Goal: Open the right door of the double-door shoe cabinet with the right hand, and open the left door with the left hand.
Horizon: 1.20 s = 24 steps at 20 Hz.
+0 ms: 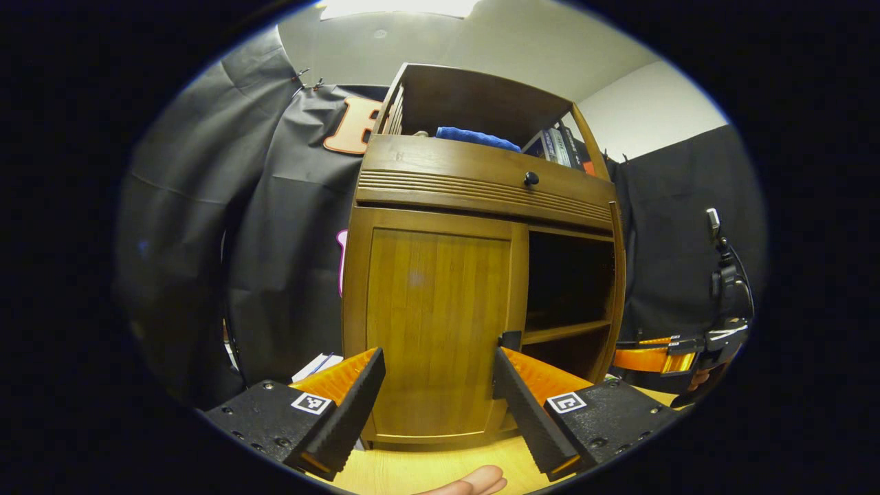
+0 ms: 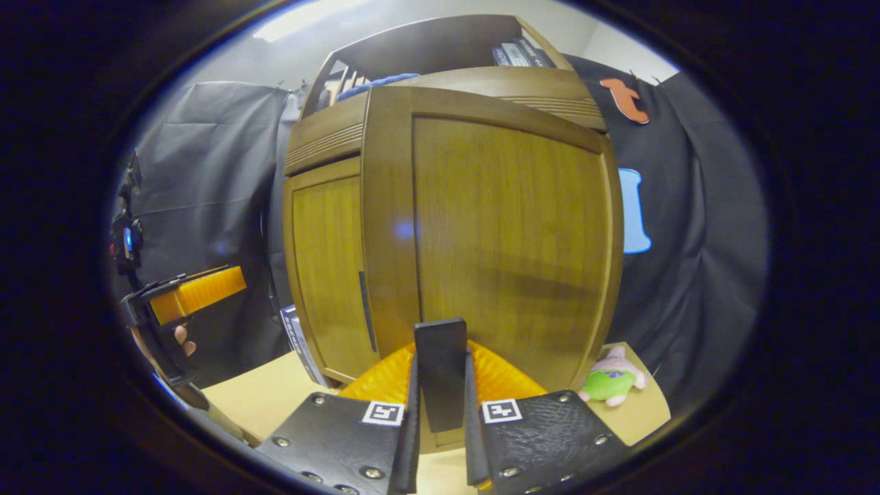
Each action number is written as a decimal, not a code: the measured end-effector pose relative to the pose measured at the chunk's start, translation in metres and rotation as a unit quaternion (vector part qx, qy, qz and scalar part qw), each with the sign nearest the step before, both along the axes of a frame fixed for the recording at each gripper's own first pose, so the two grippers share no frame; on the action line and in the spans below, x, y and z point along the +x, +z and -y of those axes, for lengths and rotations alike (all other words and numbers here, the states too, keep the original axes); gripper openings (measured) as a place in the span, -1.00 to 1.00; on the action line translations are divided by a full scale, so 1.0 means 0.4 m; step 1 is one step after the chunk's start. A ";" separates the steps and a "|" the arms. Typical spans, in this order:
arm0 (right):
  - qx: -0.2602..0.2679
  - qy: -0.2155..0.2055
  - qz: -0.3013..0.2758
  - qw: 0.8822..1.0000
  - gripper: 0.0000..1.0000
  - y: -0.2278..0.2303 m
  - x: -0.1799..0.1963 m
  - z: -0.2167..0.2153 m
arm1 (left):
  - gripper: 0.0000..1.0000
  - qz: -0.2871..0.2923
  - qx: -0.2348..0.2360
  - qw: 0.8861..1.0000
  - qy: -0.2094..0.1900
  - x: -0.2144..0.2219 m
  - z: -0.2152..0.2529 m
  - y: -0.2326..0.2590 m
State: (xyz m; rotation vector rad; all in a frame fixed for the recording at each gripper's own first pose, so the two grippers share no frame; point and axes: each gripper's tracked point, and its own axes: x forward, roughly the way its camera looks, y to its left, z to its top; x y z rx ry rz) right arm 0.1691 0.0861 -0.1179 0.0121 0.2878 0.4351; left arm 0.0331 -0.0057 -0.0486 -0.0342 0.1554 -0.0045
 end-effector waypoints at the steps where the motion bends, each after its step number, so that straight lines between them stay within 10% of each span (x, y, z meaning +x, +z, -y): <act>1: -0.002 -0.005 0.003 1.000 -0.46 0.004 -0.003 0.010 | 0.96 0.001 0.000 1.000 0.001 0.000 -0.002 0.001; 10: -0.089 -0.112 0.042 0.989 -0.46 0.027 -0.053 0.103 | 0.93 0.012 0.000 1.000 -0.003 -0.019 0.000 0.022; 24: -0.072 -0.132 0.057 0.987 -0.46 0.048 -0.095 0.220 | 0.93 0.002 -0.008 1.000 -0.015 -0.015 0.020 0.010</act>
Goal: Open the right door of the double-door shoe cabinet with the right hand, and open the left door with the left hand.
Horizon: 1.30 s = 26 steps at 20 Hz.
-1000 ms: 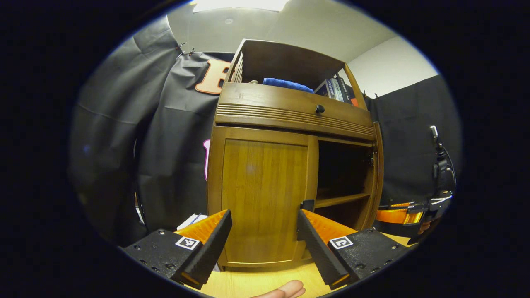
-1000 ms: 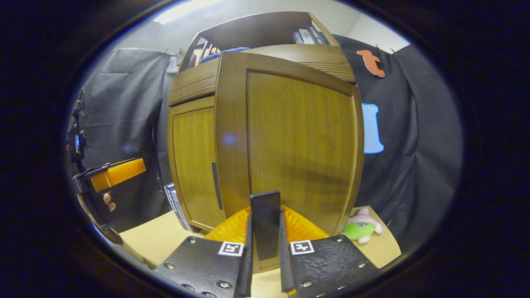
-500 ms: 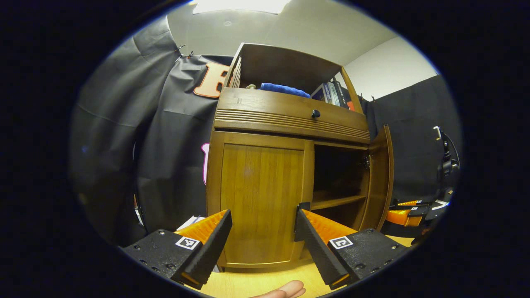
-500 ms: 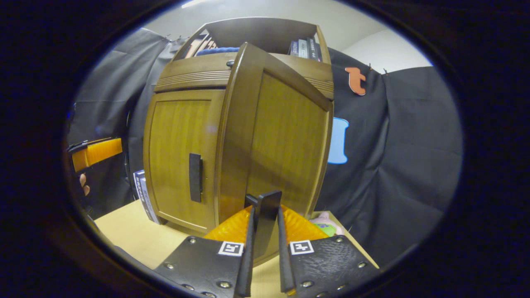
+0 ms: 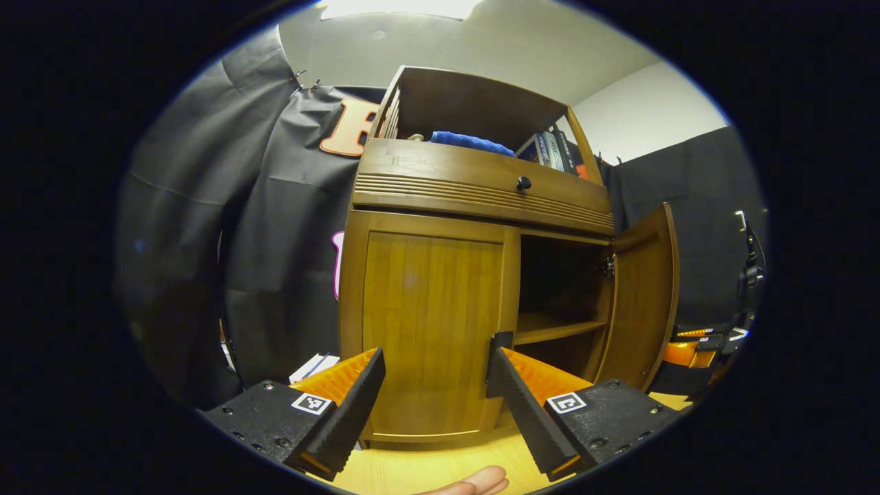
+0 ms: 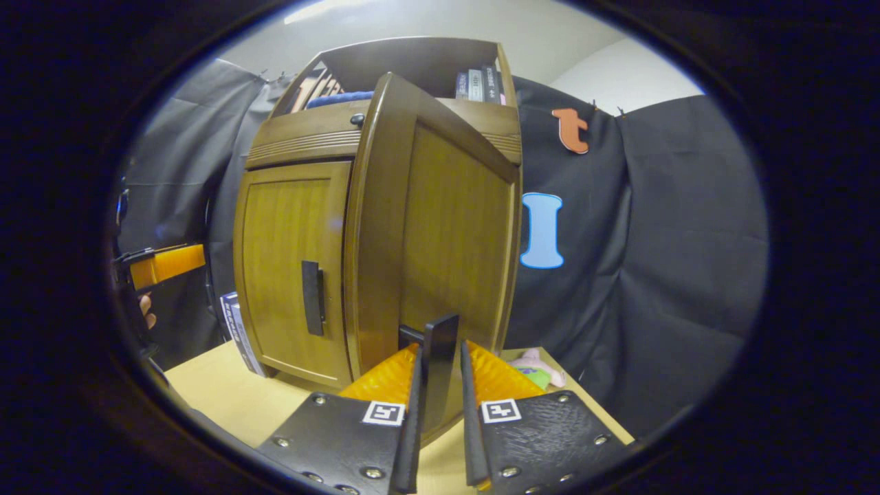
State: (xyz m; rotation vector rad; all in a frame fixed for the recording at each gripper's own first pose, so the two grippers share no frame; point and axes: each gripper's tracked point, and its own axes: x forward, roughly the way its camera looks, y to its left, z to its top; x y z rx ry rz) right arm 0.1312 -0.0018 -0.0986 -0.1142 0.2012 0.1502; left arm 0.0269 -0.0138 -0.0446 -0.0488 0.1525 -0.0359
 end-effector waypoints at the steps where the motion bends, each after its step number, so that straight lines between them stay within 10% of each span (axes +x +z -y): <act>1: -0.006 0.001 0.005 1.000 -0.51 0.001 -0.001 0.009 | 0.94 -0.002 -0.004 1.000 -0.001 0.000 0.007 -0.006; 7: -0.076 -0.056 0.036 0.995 -0.59 0.020 -0.005 0.148 | 0.96 -0.006 0.009 1.000 -0.009 -0.002 0.037 -0.021; 11: -0.031 -0.070 0.023 0.997 -0.62 0.030 0.008 0.257 | 0.93 -0.004 0.018 1.000 -0.015 0.001 0.054 -0.025; 14: 0.050 -0.044 -0.008 0.998 -0.62 0.016 0.025 0.339 | 0.93 -0.006 0.021 1.000 -0.012 0.006 0.055 -0.032; 26: 0.055 0.085 -0.019 0.995 -0.47 0.003 0.066 0.417 | 0.93 -0.022 0.036 0.999 0.006 0.049 0.059 -0.082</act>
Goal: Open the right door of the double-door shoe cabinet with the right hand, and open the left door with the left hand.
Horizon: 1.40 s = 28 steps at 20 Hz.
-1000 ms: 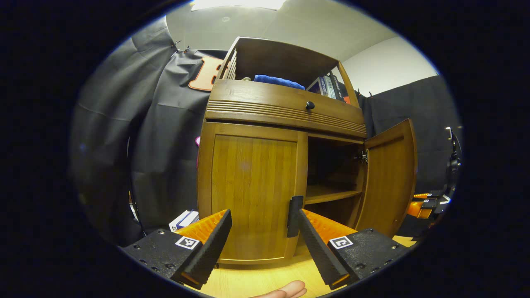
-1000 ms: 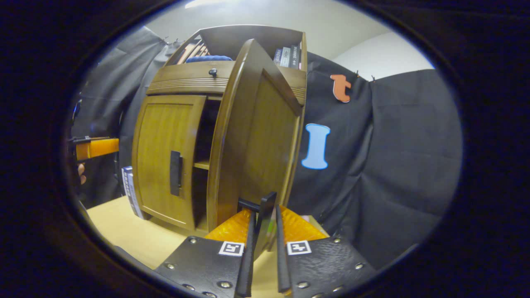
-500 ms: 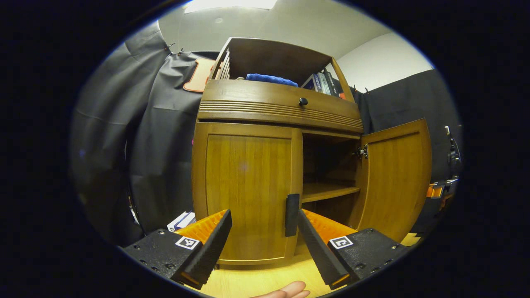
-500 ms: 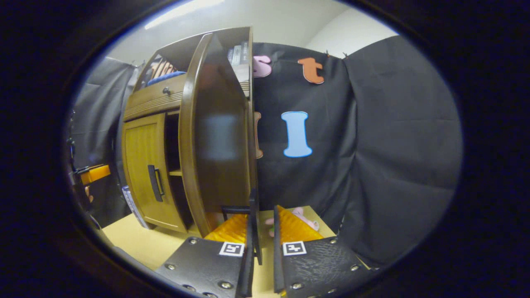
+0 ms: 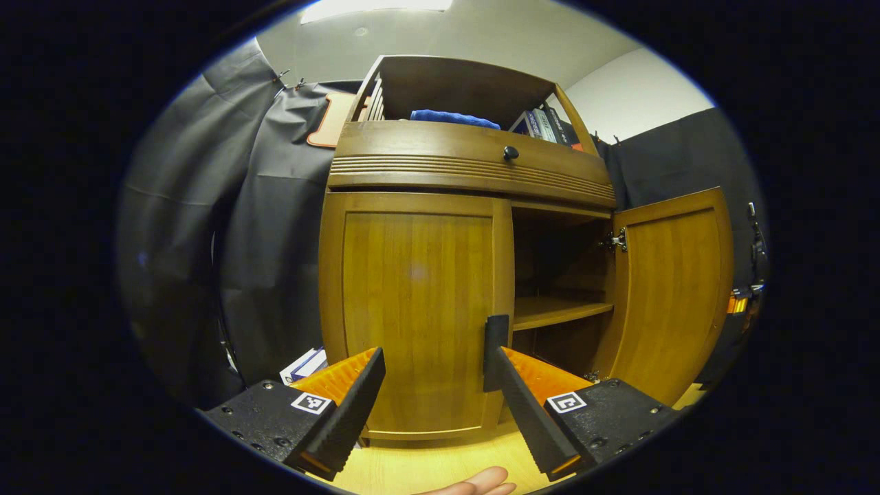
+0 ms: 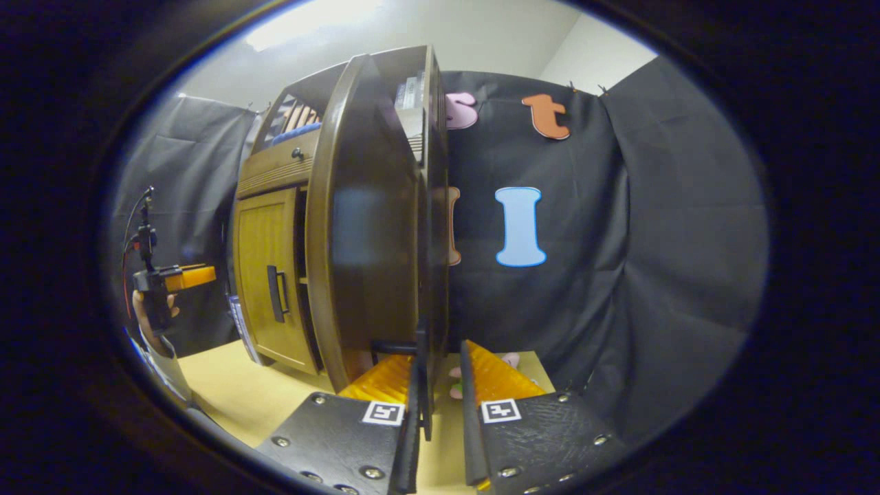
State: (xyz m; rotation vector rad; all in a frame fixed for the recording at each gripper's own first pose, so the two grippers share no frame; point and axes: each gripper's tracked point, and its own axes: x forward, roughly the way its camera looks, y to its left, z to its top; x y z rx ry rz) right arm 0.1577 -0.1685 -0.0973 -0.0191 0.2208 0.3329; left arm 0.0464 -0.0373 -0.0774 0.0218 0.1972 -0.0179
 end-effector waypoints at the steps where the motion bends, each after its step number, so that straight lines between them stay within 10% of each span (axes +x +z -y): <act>1: -0.007 0.015 -0.005 1.000 -0.47 -0.009 -0.007 -0.002 | 0.93 -0.003 0.000 1.000 -0.003 0.005 0.011 -0.010; 4: -0.026 0.018 0.011 0.999 -0.50 -0.014 -0.012 0.007 | 0.99 -0.011 -0.002 1.000 -0.011 0.026 0.041 -0.042; 7: -0.017 -0.002 0.017 1.000 0.07 -0.012 -0.076 0.055 | 0.93 -0.036 -0.017 0.999 -0.027 0.060 0.088 -0.100; 10: -0.016 -0.036 0.042 0.998 0.12 0.014 -0.125 0.089 | 0.96 -0.064 -0.024 0.997 -0.040 0.110 0.128 -0.158; 12: -0.014 -0.064 0.061 0.996 0.93 0.037 -0.158 0.111 | 0.96 -0.071 -0.021 0.997 -0.028 0.158 0.136 -0.182; 18: 0.001 -0.125 0.089 0.988 0.93 0.115 -0.298 0.120 | 0.93 -0.032 -0.009 0.999 -0.008 0.249 0.144 -0.176; 25: 0.056 -0.117 0.108 0.986 0.94 0.173 -0.422 -0.001 | -0.34 -0.063 0.009 0.998 -0.004 0.302 0.165 -0.222; 28: 0.021 -0.118 0.092 0.988 0.95 0.170 -0.425 -0.016 | -0.38 -0.072 0.002 0.997 -0.022 0.296 0.166 -0.217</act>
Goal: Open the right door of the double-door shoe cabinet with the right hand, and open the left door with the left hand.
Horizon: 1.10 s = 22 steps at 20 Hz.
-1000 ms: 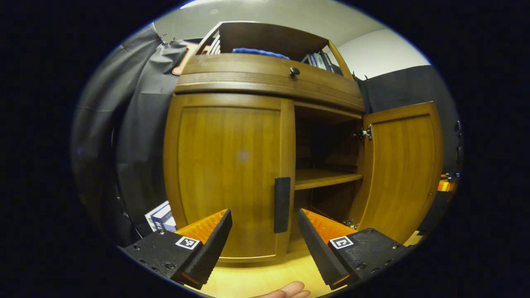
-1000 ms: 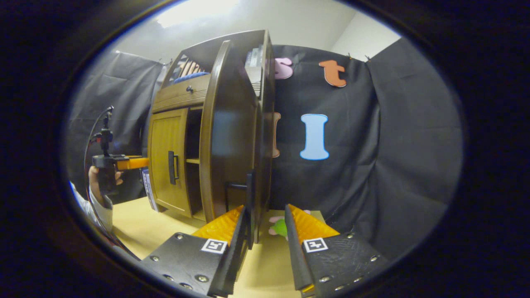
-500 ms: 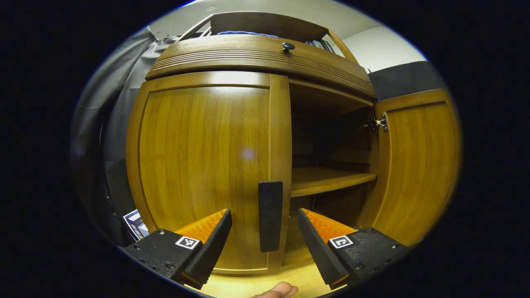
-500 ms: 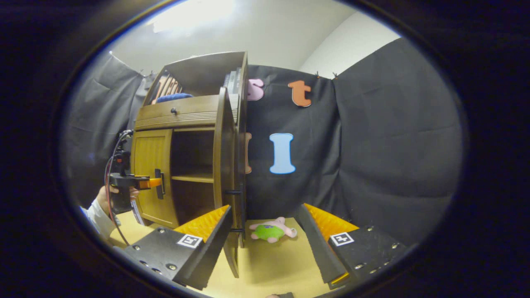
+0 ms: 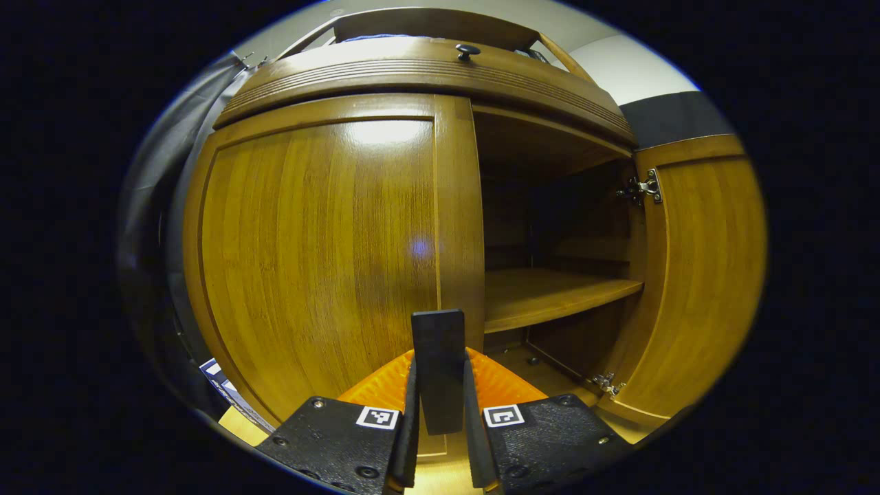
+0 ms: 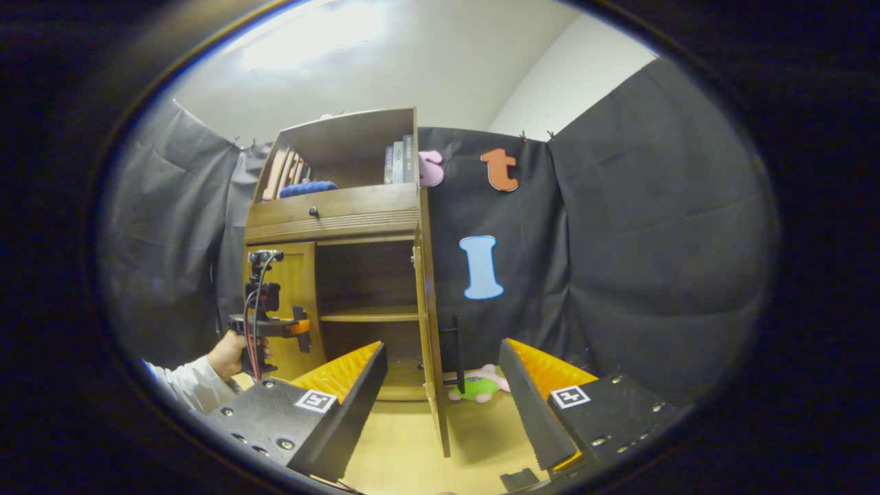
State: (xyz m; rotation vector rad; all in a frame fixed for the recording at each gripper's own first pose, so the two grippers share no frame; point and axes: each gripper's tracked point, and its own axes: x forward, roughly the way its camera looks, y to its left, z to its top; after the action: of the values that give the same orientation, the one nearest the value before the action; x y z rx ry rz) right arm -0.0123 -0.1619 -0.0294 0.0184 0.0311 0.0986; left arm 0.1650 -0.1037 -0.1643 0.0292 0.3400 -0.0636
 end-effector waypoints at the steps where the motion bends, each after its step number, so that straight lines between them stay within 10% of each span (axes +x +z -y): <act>1: -0.002 0.001 -0.003 1.000 1.00 0.009 -0.002 -0.009 | -0.37 -0.001 -0.007 1.000 -0.005 -0.004 0.002 0.001; 22: 0.011 0.032 -0.009 0.999 0.97 0.057 -0.068 -0.194 | -0.36 -0.022 -0.043 0.994 -0.097 -0.320 -0.063 0.096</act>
State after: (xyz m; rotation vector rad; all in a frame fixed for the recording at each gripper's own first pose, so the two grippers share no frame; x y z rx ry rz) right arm -0.0396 -0.0842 -0.0067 0.0403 0.0479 0.1629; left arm 0.0371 -0.0783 -0.1261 -0.0243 0.3780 -0.2708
